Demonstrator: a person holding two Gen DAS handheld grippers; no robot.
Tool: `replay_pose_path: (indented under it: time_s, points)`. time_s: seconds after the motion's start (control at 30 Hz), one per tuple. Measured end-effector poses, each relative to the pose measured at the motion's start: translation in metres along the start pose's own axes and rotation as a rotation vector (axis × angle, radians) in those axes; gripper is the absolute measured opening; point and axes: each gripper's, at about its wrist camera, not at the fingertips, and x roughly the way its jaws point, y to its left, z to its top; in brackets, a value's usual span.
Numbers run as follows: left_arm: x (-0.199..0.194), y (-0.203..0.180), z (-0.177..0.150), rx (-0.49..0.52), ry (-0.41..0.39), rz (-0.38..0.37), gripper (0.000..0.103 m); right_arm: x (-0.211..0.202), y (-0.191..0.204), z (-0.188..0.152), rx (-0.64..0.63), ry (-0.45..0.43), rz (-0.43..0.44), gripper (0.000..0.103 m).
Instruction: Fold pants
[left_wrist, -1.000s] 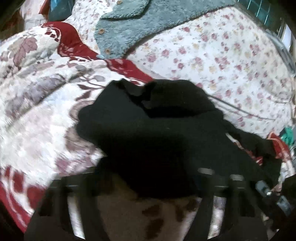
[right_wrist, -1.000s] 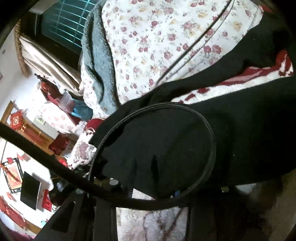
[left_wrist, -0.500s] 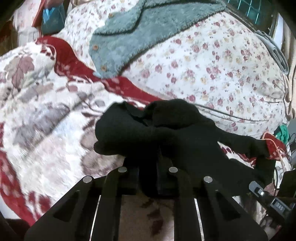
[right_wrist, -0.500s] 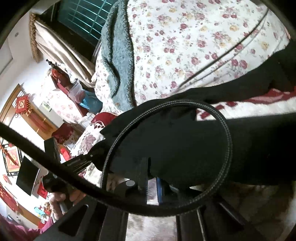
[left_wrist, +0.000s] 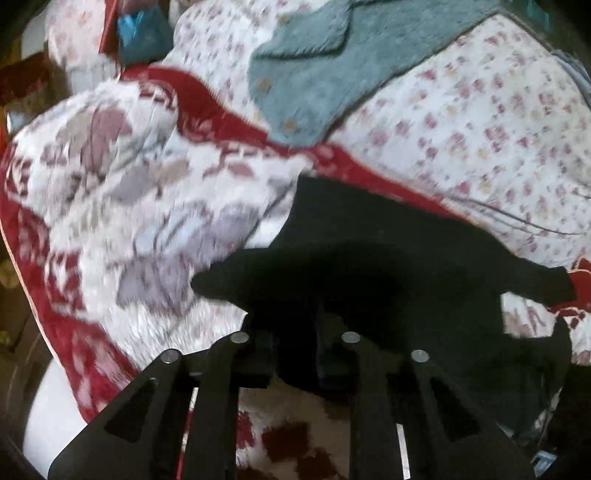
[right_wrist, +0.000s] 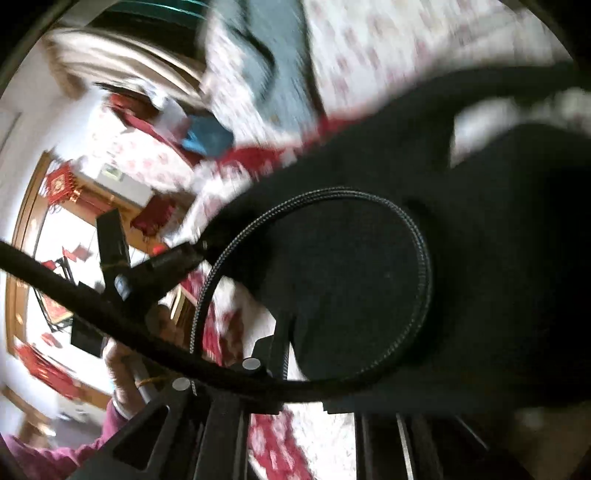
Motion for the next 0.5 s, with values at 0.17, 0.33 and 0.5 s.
replay_pose_path:
  time_s: [0.17, 0.33, 0.5]
  points:
    - [-0.015, 0.01, 0.001, -0.071, -0.021, -0.035, 0.03, -0.051, 0.012, -0.005, -0.103, -0.03, 0.017, 0.039]
    - [-0.056, 0.012, -0.005, -0.064, -0.129, 0.029, 0.035, -0.138, -0.015, -0.02, -0.075, -0.124, -0.075, 0.045]
    - [-0.088, -0.017, -0.017, 0.063, -0.181, -0.047, 0.035, -0.222, -0.083, -0.026, 0.143, -0.287, -0.309, 0.045]
